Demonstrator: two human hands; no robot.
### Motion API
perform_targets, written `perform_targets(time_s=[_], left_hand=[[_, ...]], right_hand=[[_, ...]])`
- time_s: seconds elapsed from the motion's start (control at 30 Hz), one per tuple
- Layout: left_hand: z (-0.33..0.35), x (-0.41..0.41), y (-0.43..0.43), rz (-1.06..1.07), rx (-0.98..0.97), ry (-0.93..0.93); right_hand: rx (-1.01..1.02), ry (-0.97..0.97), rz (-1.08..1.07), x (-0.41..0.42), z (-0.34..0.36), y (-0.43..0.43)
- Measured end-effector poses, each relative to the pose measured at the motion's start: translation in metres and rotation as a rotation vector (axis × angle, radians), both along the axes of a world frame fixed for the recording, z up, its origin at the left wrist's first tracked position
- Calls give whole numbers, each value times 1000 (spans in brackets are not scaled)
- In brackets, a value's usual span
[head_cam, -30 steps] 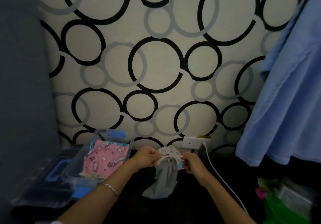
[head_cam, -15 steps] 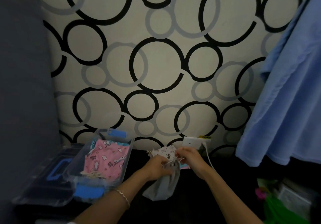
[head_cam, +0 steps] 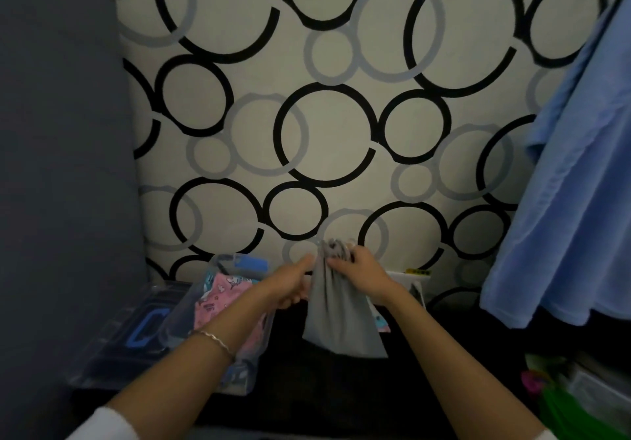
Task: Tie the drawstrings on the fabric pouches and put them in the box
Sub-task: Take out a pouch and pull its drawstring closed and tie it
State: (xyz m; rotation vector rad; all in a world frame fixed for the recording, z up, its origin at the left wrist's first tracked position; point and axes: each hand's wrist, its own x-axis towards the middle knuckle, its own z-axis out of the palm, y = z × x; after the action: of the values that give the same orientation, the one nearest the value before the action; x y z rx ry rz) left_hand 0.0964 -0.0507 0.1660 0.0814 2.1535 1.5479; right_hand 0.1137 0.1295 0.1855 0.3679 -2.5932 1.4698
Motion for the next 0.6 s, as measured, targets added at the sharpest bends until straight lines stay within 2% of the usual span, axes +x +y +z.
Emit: perform_targets(time_s=[0.07,0.13,0.23,0.3,0.37,0.47,0.6], left_hand=[[5,-1,-22,-166,99,-350],[5,-6,-36,-246,318,-545],[10,-13,-54,-113,805,-626],[15,-20,-64,45,1046,-559],[14,-21,-78,148,1058,-449],[-8,-35,-100,243,895,-409],[-53,-62,-114,352,664,-439]], right_hand=[[-33,61,15,-2,20,-20],[-82,127,47,-4,33,-40],[-134,178,112,-8,38,-75],[-118,147,144,-13,26,-92],[-94,75,224,-15,9,-102],[14,23,279,-17,-22,-119],[325,75,280,-23,-66,-134]])
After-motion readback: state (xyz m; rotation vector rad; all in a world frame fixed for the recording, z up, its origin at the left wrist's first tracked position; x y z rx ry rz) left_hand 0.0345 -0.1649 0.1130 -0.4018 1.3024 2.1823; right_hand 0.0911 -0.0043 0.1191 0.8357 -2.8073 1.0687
